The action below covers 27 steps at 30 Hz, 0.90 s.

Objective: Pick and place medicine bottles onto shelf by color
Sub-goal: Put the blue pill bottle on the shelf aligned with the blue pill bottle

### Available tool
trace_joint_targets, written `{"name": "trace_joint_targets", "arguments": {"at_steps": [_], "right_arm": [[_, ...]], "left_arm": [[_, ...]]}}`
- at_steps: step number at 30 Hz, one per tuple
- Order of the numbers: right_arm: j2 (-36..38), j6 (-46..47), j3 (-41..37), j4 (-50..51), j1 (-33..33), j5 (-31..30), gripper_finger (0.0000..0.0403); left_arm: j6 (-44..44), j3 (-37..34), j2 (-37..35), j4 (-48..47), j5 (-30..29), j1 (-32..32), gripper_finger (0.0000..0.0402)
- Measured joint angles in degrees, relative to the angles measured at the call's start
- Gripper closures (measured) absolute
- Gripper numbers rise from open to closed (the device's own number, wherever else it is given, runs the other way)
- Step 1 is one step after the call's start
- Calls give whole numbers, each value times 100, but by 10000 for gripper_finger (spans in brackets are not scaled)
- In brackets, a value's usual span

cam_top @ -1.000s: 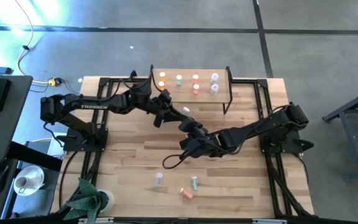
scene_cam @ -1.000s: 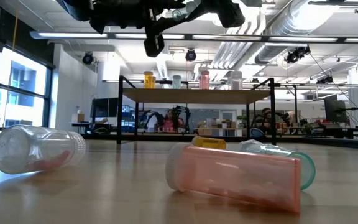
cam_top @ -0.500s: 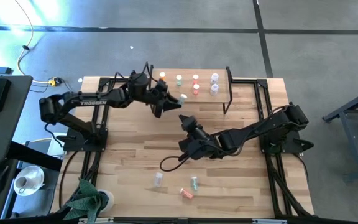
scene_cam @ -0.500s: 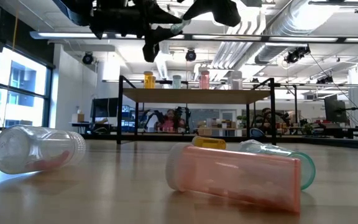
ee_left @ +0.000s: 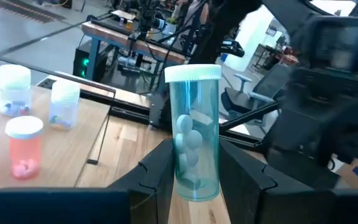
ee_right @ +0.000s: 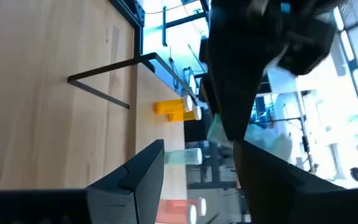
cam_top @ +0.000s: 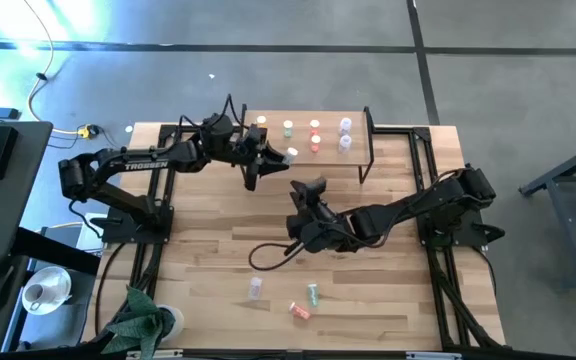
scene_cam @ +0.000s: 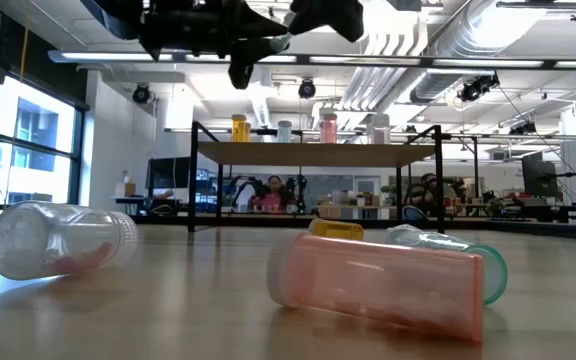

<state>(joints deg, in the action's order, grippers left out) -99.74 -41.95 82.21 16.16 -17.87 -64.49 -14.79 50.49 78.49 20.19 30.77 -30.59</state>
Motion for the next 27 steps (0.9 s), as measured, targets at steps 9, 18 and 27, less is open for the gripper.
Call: {"name": "trace_joint_targets", "arguments": {"at_steps": [9, 18, 27], "right_arm": [[0, 360, -4, 11, 181, -35, 219], [0, 766, -7, -547, 480, 70, 219], [2, 755, 102, -1193, 778, 820, 219]], "left_arm": [[73, -1079, -809, 406, -455, 50, 300], [722, -1726, -1380, 426, -765, 442, 300], [1248, -2402, -1492, 800, -1624, 973, 300]]}}
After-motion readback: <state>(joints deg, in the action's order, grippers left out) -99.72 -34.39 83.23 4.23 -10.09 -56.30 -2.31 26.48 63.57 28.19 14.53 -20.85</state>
